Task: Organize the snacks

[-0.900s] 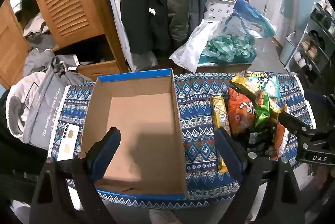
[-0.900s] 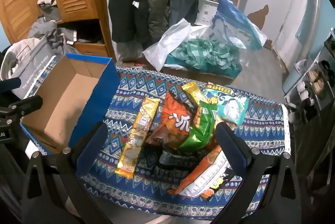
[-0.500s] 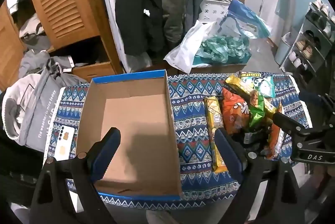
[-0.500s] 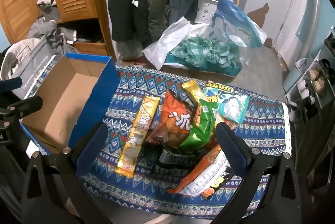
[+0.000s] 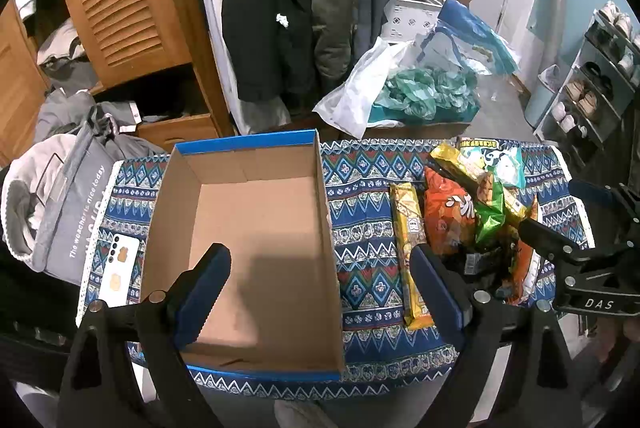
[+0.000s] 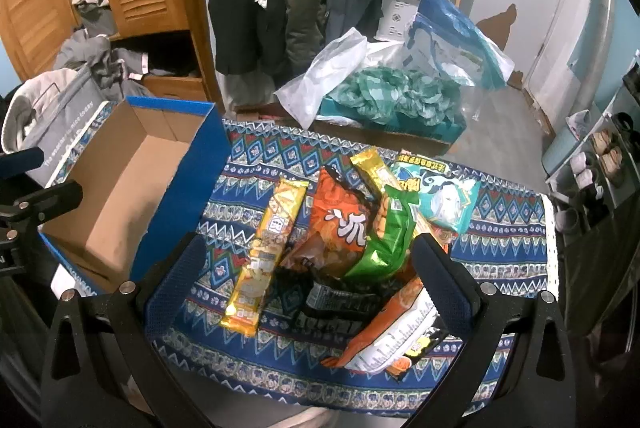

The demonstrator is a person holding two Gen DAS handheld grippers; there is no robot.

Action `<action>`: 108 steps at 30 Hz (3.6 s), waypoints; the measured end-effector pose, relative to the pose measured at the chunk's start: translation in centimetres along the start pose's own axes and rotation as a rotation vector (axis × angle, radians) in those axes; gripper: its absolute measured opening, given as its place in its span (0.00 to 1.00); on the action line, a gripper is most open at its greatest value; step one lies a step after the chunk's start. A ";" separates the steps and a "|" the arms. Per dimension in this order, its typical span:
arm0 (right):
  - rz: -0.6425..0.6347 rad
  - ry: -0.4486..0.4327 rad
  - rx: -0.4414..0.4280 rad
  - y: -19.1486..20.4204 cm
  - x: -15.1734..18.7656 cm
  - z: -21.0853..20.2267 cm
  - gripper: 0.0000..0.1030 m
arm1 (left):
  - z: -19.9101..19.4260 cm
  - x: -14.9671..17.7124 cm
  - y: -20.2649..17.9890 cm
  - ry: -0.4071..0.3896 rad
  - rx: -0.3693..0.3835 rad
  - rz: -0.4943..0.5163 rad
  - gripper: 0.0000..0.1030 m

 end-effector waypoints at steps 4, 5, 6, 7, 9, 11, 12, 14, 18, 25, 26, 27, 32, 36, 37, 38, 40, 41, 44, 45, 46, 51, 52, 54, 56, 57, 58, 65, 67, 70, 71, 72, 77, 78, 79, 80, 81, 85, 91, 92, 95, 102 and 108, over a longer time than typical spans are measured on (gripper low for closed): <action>0.000 0.000 0.000 0.0 0.0 0.0 0.98 | 0.1 0.1 0.0 0.002 -0.002 0.000 0.90; 0.001 0.000 0.000 0.0 0.0 0.0 0.98 | 0.1 0.1 0.0 0.002 -0.002 0.000 0.90; 0.000 0.000 -0.001 0.0 0.0 0.0 0.98 | 0.1 0.1 0.0 0.002 -0.001 0.001 0.90; 0.001 0.000 -0.001 0.0 0.1 0.0 0.98 | 0.1 0.1 0.0 0.001 -0.002 0.001 0.90; 0.001 0.001 -0.001 -0.1 0.0 0.0 0.98 | 0.1 0.2 0.0 0.001 -0.004 0.002 0.90; 0.001 0.002 -0.002 -0.1 0.0 0.0 0.98 | 0.1 0.2 0.0 0.002 -0.001 0.000 0.90; 0.001 0.002 -0.002 -0.1 0.0 0.0 0.98 | 0.1 0.2 0.1 0.002 0.000 0.000 0.90; 0.002 0.002 -0.002 -0.1 0.0 0.0 0.98 | 0.1 0.2 0.1 0.002 -0.001 0.001 0.90; 0.002 0.001 -0.004 -0.1 0.0 0.0 0.98 | 0.1 0.3 0.0 0.003 0.000 0.001 0.90; 0.003 0.007 -0.002 0.0 0.0 0.0 0.98 | 0.1 0.4 0.0 0.005 0.001 0.000 0.90; 0.003 0.007 -0.002 0.0 0.2 0.1 0.98 | 0.1 0.4 -0.1 0.004 0.001 0.001 0.90; 0.003 0.006 -0.002 0.0 0.1 0.1 0.98 | 0.2 0.5 -0.2 0.004 0.001 0.003 0.90; 0.005 0.008 -0.003 0.0 0.1 0.1 0.98 | 0.2 0.6 -0.5 0.007 0.004 0.004 0.90; 0.005 0.009 -0.003 -0.1 0.0 0.1 0.98 | 0.2 0.6 -0.5 0.007 0.003 0.004 0.90; 0.005 0.009 -0.002 -0.1 0.0 0.1 0.98 | 0.2 0.7 -0.6 0.007 0.004 0.004 0.90; 0.005 0.009 -0.001 -0.1 0.0 0.1 0.98 | 0.2 0.6 -0.5 0.008 0.004 0.004 0.90; 0.005 0.011 -0.001 -0.1 0.2 0.2 0.98 | 0.3 0.7 -0.7 0.012 0.009 0.005 0.90; 0.006 0.011 -0.001 -0.2 0.2 0.2 0.98 | 0.3 0.7 -0.7 0.014 0.013 0.004 0.90; 0.007 0.010 0.000 -0.2 0.3 0.2 0.98 | 0.3 0.7 -0.8 0.015 0.015 0.005 0.90; 0.007 0.009 0.000 -0.2 0.4 0.2 0.98 | 0.3 0.8 -0.9 0.015 0.014 0.007 0.90; 0.006 0.009 -0.001 -0.2 0.4 0.2 0.98 | 0.3 0.7 -0.7 0.015 0.015 0.006 0.90; 0.007 0.012 -0.001 -0.3 0.2 0.2 0.98 | 0.3 0.7 -0.7 0.018 0.017 0.006 0.90; 0.007 0.013 -0.001 -0.3 0.2 0.2 0.98 | 0.3 0.6 -0.7 0.017 0.016 0.006 0.90; 0.007 0.014 -0.001 -0.3 0.3 0.3 0.98 | 0.3 0.7 -0.8 0.018 0.018 0.006 0.90; 0.007 0.016 -0.002 -0.4 0.5 0.3 0.98 | 0.4 0.7 -0.8 0.020 0.026 0.006 0.90; 0.006 0.015 -0.002 -0.3 0.5 0.3 0.98 | 0.4 0.7 -0.9 0.021 0.030 0.006 0.90; 0.006 0.016 -0.001 -0.4 0.6 0.3 0.98 | 0.4 0.8 -0.9 0.022 0.033 0.007 0.90; 0.008 0.025 0.000 -0.6 0.8 0.4 0.98 | 0.4 0.7 -1.0 0.025 0.036 0.009 0.90; 0.008 0.024 0.000 -0.6 0.8 0.4 0.98 | 0.4 0.7 -1.1 0.026 0.038 0.010 0.90; 0.009 0.027 0.001 -0.8 0.7 0.4 0.98 | 0.5 0.7 -1.2 0.029 0.035 0.014 0.90; 0.011 0.027 0.003 -0.9 0.7 0.4 0.98 | 0.6 0.6 -1.2 0.028 0.036 0.014 0.90; 0.012 0.027 0.007 -1.0 0.7 0.5 0.98 | 0.7 0.6 -1.3 0.029 0.035 0.014 0.90; 0.038 0.032 0.028 -2.1 0.2 0.7 0.98 | 2.1 0.6 -1.5 0.069 0.028 0.019 0.90; 0.045 0.033 0.034 -2.5 0.1 0.7 0.98 | 2.4 0.6 -1.5 0.078 0.026 0.021 0.90; 0.050 0.034 0.038 -2.8 0.1 0.8 0.98 | 2.7 0.7 -1.6 0.086 0.023 0.025 0.90; 0.059 0.035 0.045 -3.3 0.1 0.9 0.98 | 2.9 0.7 -1.7 0.091 0.022 0.028 0.90; 0.066 0.038 0.050 -3.7 0.1 0.9 0.98 | 3.1 0.6 -1.9 0.096 0.023 0.031 0.90; 0.109 0.053 0.057 -5.7 0.2 1.1 0.98 | 4.1 0.5 -2.8 0.121 0.037 0.037 0.90; 0.192 0.102 0.094 -9.6 1.5 2.4 0.98 | 5.8 -0.4 -4.9 0.167 0.073 0.056 0.90; 0.209 0.113 0.096 -10.2 1.8 2.6 0.98 | 6.1 -0.5 -5.3 0.175 0.083 0.056 0.90; 0.274 0.167 0.097 -12.0 3.2 3.5 0.98 | 6.8 -1.0 -6.6 0.187 0.096 0.057 0.90; 0.348 0.268 0.109 -14.0 6.8 5.9 0.97 | 8.9 -1.6 -8.6 0.223 0.104 0.046 0.90; 0.351 0.311 0.096 -13.8 8.4 7.7 0.97 | 11.0 -1.0 -10.3 0.275 0.123 0.051 0.90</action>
Point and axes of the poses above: each gripper's, at about its wrist camera, not at the fingertips, and z roughly the way its jaws point, y to its left, x to its underside, the point moved 9 cm from there along z, roughly the way its jaws point, and after that the axes turned 10 degrees about z, right-handed, at the moved point
